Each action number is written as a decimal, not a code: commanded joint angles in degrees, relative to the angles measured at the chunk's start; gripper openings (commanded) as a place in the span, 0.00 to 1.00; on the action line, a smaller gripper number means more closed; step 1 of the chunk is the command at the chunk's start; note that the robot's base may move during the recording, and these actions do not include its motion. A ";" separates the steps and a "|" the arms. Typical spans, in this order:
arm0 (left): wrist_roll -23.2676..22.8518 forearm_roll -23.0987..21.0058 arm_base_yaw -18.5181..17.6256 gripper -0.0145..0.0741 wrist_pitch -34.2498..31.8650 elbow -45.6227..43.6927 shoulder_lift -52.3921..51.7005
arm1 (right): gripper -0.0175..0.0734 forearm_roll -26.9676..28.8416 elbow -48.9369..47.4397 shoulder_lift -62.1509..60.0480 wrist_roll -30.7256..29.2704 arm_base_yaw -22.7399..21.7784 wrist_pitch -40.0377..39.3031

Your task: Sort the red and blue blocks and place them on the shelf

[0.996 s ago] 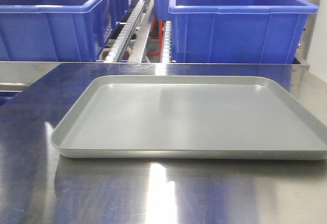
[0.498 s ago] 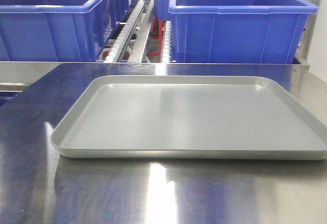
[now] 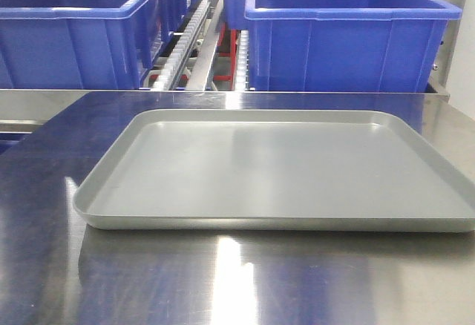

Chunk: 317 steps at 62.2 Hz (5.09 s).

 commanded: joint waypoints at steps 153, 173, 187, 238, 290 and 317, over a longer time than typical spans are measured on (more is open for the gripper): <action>-0.59 0.55 0.13 0.32 -4.97 -1.67 -0.04 | 0.25 -0.82 -1.71 -0.22 -0.37 -0.36 -5.14; -0.59 0.55 0.13 0.32 -4.97 -1.67 -0.04 | 0.25 -0.82 -1.71 -0.22 -0.37 -0.36 -5.14; -0.59 0.55 0.13 0.32 -4.97 -1.67 -0.04 | 0.25 -0.82 -1.71 -0.22 -0.37 -0.36 -5.14; -0.59 0.55 0.13 0.32 -4.97 -1.67 -0.04 | 0.25 -0.82 -1.71 -0.22 -0.37 -0.36 -5.14; -0.59 0.55 0.13 0.32 -4.97 -1.67 -0.04 | 0.25 -0.82 -1.71 -0.22 -0.37 -0.36 -5.14; -0.59 0.55 0.13 0.32 -4.97 -1.67 -0.04 | 0.25 -0.82 -1.71 -0.22 -0.37 -0.36 -5.14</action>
